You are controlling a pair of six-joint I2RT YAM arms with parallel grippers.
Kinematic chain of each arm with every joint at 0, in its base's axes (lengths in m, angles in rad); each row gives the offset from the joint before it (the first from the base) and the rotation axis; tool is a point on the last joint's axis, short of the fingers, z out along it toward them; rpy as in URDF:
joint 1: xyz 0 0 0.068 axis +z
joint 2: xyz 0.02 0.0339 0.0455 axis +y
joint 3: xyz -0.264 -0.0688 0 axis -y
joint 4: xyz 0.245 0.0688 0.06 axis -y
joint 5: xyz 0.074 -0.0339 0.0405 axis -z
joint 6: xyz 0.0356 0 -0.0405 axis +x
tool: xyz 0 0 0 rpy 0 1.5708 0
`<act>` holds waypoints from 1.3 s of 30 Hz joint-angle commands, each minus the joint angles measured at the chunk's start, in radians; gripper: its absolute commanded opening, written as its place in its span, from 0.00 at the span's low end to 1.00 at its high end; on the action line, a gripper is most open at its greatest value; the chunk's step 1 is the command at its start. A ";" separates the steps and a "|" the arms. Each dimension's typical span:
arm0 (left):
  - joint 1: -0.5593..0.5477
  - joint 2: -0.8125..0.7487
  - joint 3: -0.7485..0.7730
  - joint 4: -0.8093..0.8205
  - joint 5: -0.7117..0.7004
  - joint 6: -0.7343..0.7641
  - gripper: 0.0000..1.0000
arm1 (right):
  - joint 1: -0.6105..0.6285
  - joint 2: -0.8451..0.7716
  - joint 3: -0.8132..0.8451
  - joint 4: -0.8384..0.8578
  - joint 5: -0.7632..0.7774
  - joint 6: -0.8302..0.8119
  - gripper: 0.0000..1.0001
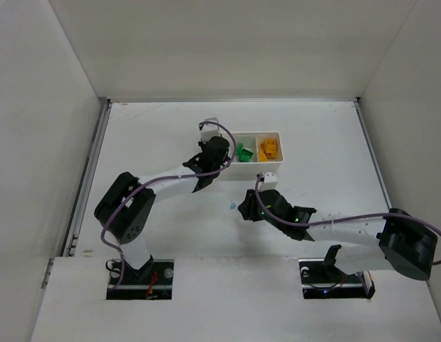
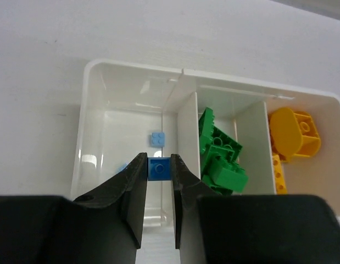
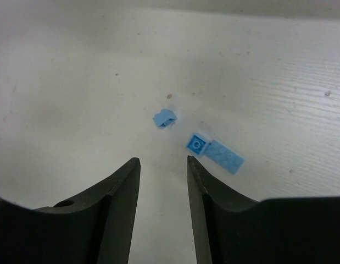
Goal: Sort the legos into containers by color
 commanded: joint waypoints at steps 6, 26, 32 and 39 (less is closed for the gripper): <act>0.062 0.115 0.111 0.018 0.062 0.046 0.28 | 0.037 0.032 0.085 -0.004 0.065 -0.015 0.48; -0.047 -0.429 -0.352 0.003 0.037 -0.034 0.45 | 0.036 0.342 0.252 -0.017 0.079 -0.040 0.49; -0.068 -0.598 -0.496 -0.036 0.033 -0.080 0.45 | 0.036 0.387 0.298 -0.075 0.104 -0.020 0.44; -0.106 -0.761 -0.648 -0.039 0.040 -0.117 0.44 | 0.036 0.440 0.367 -0.171 0.139 0.011 0.33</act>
